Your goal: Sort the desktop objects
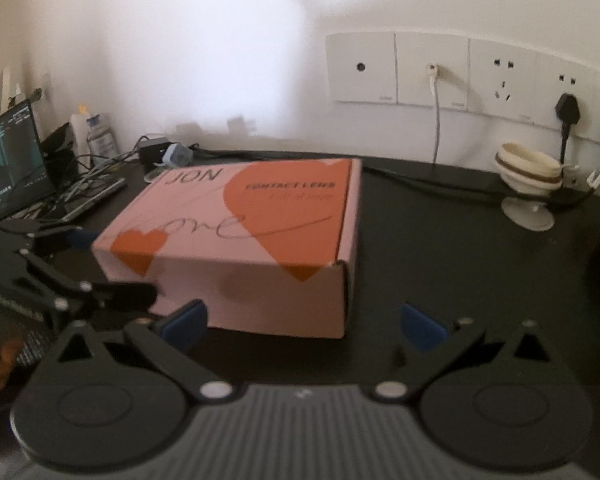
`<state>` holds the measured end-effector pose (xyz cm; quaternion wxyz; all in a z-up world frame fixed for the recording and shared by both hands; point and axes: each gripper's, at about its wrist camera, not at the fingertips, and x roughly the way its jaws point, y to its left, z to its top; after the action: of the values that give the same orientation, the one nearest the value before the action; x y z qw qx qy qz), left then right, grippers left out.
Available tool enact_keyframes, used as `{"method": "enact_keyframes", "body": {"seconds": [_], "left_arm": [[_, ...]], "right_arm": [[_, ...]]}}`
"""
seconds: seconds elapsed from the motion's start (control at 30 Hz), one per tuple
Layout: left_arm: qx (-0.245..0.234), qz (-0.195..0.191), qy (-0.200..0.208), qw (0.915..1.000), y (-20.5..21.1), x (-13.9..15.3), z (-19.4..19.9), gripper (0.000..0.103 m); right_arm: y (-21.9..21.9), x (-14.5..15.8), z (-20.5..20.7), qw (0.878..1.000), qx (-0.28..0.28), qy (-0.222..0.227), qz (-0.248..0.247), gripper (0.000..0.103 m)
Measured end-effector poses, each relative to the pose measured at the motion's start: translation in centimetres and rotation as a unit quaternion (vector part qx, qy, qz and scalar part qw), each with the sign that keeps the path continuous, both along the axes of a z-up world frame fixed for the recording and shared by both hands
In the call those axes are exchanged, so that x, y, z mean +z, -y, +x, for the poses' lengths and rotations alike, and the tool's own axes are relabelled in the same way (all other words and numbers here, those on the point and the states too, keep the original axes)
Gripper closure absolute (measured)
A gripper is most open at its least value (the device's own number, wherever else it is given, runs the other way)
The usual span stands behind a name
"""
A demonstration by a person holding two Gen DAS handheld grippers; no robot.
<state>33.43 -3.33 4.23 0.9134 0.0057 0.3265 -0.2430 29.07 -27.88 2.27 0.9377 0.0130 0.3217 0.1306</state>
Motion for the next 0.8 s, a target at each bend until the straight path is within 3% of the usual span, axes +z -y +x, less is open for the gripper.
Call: {"method": "enact_keyframes", "body": {"seconds": [0.3,0.43,0.63,0.8], "left_arm": [[-0.003,-0.005,-0.012,0.9999,0.6,-0.5,2.2,0.000],[-0.017,-0.042,-0.018,0.9988,0.5,-0.3,2.8,0.000],[-0.030,-0.060,-0.028,0.9974,1.9,-0.5,3.9,0.000],[-0.016,-0.043,-0.024,0.9987,2.4,-0.8,4.2,0.000]], "right_arm": [[-1.4,-0.1,2.1,0.999,-0.027,0.014,-0.012,0.001],[-1.2,-0.1,3.1,0.999,-0.038,0.012,0.000,0.001],[-0.7,0.0,3.7,0.997,-0.071,0.020,0.004,0.001],[0.5,-0.2,3.7,0.995,-0.092,0.015,0.024,0.001]]}}
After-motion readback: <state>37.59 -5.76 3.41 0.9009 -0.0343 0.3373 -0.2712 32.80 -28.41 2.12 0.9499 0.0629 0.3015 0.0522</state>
